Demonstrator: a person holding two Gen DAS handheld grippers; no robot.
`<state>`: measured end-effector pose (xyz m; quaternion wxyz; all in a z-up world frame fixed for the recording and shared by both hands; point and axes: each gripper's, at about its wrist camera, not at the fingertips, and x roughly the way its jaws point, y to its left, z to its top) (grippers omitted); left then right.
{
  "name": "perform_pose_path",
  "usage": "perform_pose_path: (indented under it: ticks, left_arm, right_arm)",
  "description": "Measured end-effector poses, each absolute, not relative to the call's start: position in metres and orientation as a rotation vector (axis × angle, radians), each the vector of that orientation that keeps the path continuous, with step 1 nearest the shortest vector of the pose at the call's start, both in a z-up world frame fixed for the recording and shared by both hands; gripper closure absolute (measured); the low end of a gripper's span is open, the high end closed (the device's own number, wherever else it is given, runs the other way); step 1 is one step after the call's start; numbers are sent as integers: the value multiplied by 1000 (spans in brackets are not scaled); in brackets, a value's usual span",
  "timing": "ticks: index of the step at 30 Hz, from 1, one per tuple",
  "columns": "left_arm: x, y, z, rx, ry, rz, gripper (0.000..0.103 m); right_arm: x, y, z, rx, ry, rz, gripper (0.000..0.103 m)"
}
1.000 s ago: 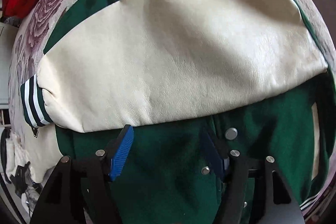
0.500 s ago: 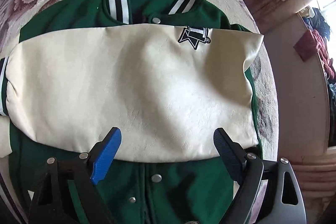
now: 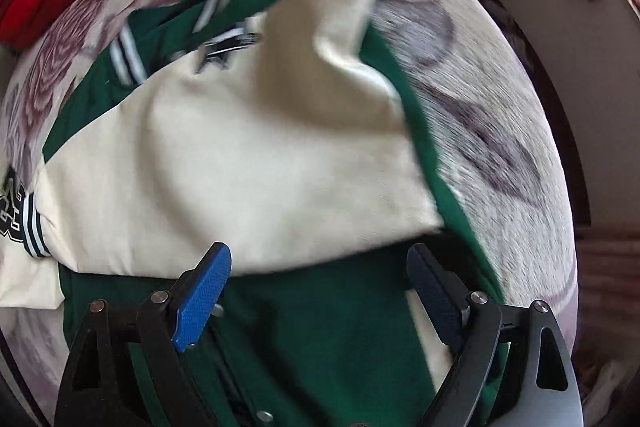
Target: Fold large clothes
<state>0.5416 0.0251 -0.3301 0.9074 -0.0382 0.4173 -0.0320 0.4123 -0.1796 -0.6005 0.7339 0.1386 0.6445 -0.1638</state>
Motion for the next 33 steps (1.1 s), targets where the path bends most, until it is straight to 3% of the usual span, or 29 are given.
perform_pose_path:
  ticks: [4,8,11,12,14,15,16,24,30,31,32,33]
  left_arm:
    - [559,-93,-387,-33,981,-227,91]
    - [569,-155,-445,-28,1147,-291,90]
    - [577,-183,-477,-8,1253,-311,84]
    - [577,-183,-484,-16,1277,-328,77]
    - [576,-194,-487,-28,1291,-360,50]
    - [575,-190,-482,-27,1298,-376,22]
    - [573,-187,-476,-31,1297,-391,10]
    - [554,-67,-434,-79,1282,-252,10]
    - [558,68,-478,57,1312,161,10]
    - [560,87,-491,61,1326,216,10]
    - [561,103,-503,57,1340,253,10]
    - [563,112,-513,46,1351,267,10]
  right_arm:
    - [381,-240,-605,403,1430,-423,12]
    - [348,-296,-617,511,1449,-450,12]
    - [333,-324,-622,552,1463,-422,12]
    - [329,-331,-624,563,1472,-414,12]
    - [323,-345,-625,612,1477,-378,12]
    - [321,-352,-624,650,1470,-357,12]
    - [321,-358,-622,675,1466,-345,12]
    - [377,-376,-586,906,1301,-143,12]
    - [467,-322,-614,792,1375,-17,12]
    - [479,-314,-625,776,1403,6,26]
    - [491,-305,-637,762,1426,36,76]
    - [497,-300,-643,735,1441,18,97]
